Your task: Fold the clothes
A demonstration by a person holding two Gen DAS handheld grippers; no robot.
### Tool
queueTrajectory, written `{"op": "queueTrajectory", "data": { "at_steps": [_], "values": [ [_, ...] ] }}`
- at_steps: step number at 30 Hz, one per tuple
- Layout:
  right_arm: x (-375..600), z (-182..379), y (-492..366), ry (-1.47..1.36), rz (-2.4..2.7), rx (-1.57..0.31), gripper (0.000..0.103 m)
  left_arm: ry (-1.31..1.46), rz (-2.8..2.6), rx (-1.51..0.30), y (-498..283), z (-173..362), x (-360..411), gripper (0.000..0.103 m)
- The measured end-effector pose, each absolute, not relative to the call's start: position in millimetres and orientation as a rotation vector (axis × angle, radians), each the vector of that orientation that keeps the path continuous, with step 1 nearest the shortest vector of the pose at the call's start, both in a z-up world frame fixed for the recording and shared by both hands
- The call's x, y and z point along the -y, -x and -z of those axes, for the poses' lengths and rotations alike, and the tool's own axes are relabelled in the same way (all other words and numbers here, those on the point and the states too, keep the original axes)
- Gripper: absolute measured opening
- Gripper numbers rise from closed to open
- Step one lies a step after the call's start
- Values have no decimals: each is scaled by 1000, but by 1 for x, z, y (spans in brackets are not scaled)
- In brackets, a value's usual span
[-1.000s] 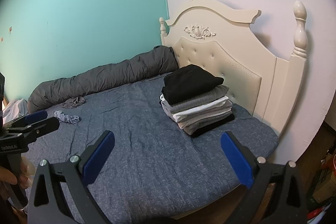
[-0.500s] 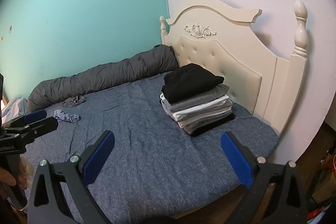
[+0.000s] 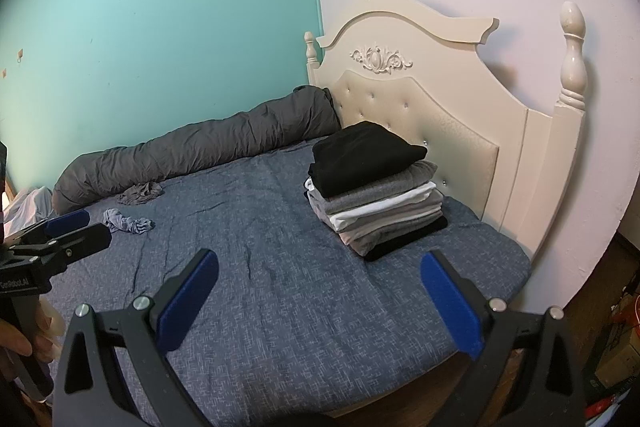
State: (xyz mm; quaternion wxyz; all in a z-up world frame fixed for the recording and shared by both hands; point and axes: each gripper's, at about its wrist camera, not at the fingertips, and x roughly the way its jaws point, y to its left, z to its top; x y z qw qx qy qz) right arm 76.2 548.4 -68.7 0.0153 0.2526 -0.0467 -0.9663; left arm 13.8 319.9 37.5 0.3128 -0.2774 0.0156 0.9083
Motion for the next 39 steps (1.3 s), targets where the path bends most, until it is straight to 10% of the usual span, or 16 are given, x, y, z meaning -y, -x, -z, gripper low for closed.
{"op": "queueTrajectory", "data": {
  "at_steps": [39],
  "values": [
    [-548, 74, -76, -810, 2998, 166, 102, 745, -2374, -28, -14, -34, -322, 103]
  ]
}}
